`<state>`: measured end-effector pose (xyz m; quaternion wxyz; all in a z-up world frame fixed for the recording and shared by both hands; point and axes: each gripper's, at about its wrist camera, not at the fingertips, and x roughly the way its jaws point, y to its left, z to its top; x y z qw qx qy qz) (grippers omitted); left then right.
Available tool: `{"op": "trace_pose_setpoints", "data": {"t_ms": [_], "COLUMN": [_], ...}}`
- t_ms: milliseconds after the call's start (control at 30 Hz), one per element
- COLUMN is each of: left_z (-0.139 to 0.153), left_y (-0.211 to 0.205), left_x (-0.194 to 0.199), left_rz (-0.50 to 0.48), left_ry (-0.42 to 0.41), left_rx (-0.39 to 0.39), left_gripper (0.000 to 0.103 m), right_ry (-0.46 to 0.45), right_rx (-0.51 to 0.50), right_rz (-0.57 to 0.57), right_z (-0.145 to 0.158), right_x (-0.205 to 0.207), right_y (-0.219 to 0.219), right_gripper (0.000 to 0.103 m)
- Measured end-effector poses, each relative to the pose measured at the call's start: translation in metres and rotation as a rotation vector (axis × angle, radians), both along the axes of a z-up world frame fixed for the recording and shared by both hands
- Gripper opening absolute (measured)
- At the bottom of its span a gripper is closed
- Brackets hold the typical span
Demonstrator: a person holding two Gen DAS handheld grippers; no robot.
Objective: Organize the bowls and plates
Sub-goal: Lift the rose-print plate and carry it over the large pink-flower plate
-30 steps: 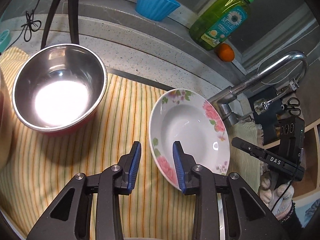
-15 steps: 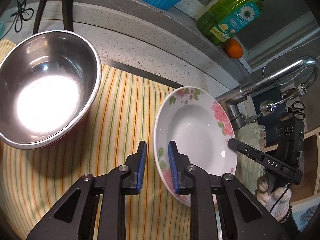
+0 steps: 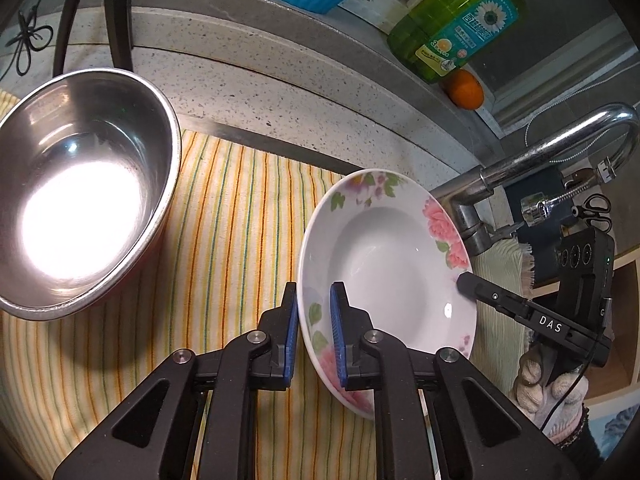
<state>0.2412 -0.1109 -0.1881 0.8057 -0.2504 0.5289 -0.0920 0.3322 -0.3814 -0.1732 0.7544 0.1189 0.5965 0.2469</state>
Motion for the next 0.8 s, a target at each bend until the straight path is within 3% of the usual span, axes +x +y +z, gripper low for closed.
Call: {"op": "trace_pose_setpoints", "data": {"t_ms": [367,800], "left_z": [0.013,0.048], "left_y": [0.009,0.036], "left_x": [-0.006,-0.039], "left_rz": [0.020,0.034], "left_ry": [-0.027,-0.086], "left_rx": [0.002,-0.016], "left_gripper": [0.013,0.013], "right_ry": [-0.004,-0.051], "right_rx": [0.015,0.054], "right_rz": [-0.004,0.017], "right_z": [0.011,0.053], "right_x": [-0.007,-0.031], "right_y": [0.008,0.030], "right_gripper": [0.011,0.011]}}
